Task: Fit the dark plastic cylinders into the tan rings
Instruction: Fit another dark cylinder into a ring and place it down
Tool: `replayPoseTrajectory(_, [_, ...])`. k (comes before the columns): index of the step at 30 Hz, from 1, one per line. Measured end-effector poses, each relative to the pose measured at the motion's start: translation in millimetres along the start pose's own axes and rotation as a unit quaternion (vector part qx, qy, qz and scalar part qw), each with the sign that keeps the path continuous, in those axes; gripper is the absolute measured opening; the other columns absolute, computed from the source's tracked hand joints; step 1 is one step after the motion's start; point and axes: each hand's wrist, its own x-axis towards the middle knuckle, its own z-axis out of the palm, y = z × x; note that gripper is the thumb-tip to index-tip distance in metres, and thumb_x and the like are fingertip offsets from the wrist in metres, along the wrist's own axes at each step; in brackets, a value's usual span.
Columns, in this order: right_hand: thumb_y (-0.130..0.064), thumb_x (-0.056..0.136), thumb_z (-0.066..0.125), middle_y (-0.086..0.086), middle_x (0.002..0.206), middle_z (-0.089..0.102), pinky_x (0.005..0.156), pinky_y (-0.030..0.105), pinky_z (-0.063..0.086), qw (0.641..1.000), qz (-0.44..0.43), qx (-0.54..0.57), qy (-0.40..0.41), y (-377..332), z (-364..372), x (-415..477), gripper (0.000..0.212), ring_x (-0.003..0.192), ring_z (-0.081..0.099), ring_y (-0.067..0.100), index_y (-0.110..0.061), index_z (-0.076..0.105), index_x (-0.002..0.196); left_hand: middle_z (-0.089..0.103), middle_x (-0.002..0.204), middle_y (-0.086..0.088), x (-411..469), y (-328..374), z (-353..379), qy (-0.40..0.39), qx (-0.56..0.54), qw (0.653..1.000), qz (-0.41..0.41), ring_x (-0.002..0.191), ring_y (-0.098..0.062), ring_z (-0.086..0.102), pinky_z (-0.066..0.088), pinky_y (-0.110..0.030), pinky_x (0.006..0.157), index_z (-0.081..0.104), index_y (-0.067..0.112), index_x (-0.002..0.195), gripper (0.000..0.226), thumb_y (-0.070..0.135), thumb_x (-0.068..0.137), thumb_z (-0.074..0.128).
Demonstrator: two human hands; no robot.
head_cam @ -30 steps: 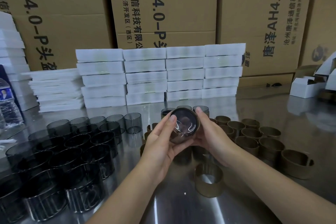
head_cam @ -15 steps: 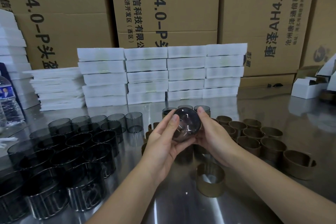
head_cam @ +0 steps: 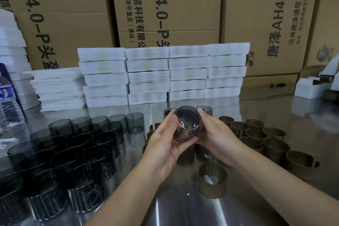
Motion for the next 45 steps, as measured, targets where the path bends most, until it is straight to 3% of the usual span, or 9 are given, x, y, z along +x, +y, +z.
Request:
replayPoseTrajectory(13, [-0.038,0.102,0.037,0.019,0.113,0.07,0.099,0.043,0.05,0.999,0.02,-0.011,0.026,-3.6,3.5,-4.2,0.049,0.11,0.065,0.029,0.0,0.064,0.119,0.072,0.109,-0.018,1.5,0.1,-2.7,-0.01,0.002,1.0,-0.002,0.095,-0.03,0.072,0.06,-0.035,0.068,0.063,0.005,0.119,0.066,0.035,0.062,0.076])
replayPoseTrajectory(20, [-0.043,0.098,0.043,0.013,0.109,0.072,0.089,0.034,0.056,0.999,0.009,-0.037,0.011,-2.6,-1.7,-4.4,0.047,0.106,0.068,0.025,-0.007,0.069,0.115,0.071,0.113,-0.019,-0.2,-0.7,0.0,-0.014,-0.001,1.0,0.002,0.1,-0.031,0.071,0.06,-0.033,0.069,0.065,0.005,0.115,0.067,0.039,0.059,0.077])
replayPoseTrajectory(24, [-0.059,0.073,0.063,0.007,0.082,0.067,0.064,0.025,0.044,0.998,0.003,-0.059,0.016,-6.8,-10.4,-2.8,0.053,0.068,0.056,0.014,-0.015,0.076,0.099,0.071,0.112,-0.02,-0.5,0.0,1.2,-0.007,-0.015,1.0,0.014,0.097,-0.029,0.072,0.06,-0.03,0.068,0.065,0.003,0.113,0.061,0.037,0.063,0.076])
replayPoseTrajectory(28, [-0.035,0.07,0.074,-0.004,0.064,0.058,0.045,0.015,0.041,0.997,0.053,0.05,-0.04,-10.1,-25.0,2.4,0.024,0.052,0.046,0.004,-0.014,0.078,0.08,0.073,0.106,-0.019,0.1,-3.0,-1.6,0.032,-0.004,0.999,0.013,0.095,-0.026,0.073,0.059,-0.029,0.066,0.065,0.002,0.111,0.049,0.036,0.074,0.066])
replayPoseTrajectory(32, [-0.018,0.066,0.075,0.002,0.066,0.057,0.045,0.014,0.049,0.99,0.114,0.067,-0.051,-17.9,-31.4,12.4,0.017,0.05,0.052,0.004,-0.008,0.077,0.079,0.076,0.1,-0.008,4.3,-12.8,-1.8,0.089,0.068,0.993,0.039,0.093,-0.018,0.073,0.059,-0.025,0.066,0.069,0.012,0.104,0.041,0.045,0.082,0.059])
replayPoseTrajectory(34, [-0.013,0.068,0.071,0.002,0.066,0.058,0.048,0.014,0.05,0.992,0.106,0.053,-0.034,-22.1,-27.1,24.0,0.015,0.05,0.052,0.004,-0.005,0.074,0.081,0.077,0.091,0.006,9.4,-18.4,-2.1,0.121,0.154,0.978,0.074,0.089,-0.006,0.071,0.058,-0.023,0.066,0.07,0.029,0.093,0.025,0.045,0.093,0.052])
replayPoseTrajectory(37, [-0.007,0.078,0.066,0.003,0.068,0.06,0.052,0.013,0.051,0.998,0.058,0.007,0.0,-24.9,-11.5,50.0,0.011,0.052,0.053,0.004,-0.003,0.068,0.088,0.069,0.069,0.023,13.8,-23.7,-1.6,0.149,0.255,0.95,0.097,0.074,0.007,0.063,0.056,-0.032,0.079,0.068,0.037,0.066,0.039,0.036,0.099,0.048])
replayPoseTrajectory(42, [-0.002,0.094,0.058,0.003,0.073,0.061,0.059,0.012,0.052,0.967,-0.019,-0.251,0.043,-20.3,24.1,99.5,0.009,0.062,0.057,0.006,-0.007,0.067,0.093,0.068,0.075,0.006,18.1,-30.7,7.8,0.129,0.253,0.959,0.023,0.076,-0.01,0.066,0.056,-0.032,0.079,0.06,0.026,0.067,0.038,0.031,0.102,0.046])
replayPoseTrajectory(45, [-0.002,0.094,0.057,0.005,0.073,0.059,0.066,0.019,0.055,0.957,0.002,-0.283,0.058,-7.2,44.1,125.9,0.018,0.064,0.058,0.01,-0.012,0.061,0.08,0.071,0.071,0.003,16.1,-30.9,11.2,0.094,0.267,0.959,0.02,0.075,-0.014,0.068,0.056,-0.031,0.071,0.066,0.021,0.063,0.042,0.031,0.1,0.048])
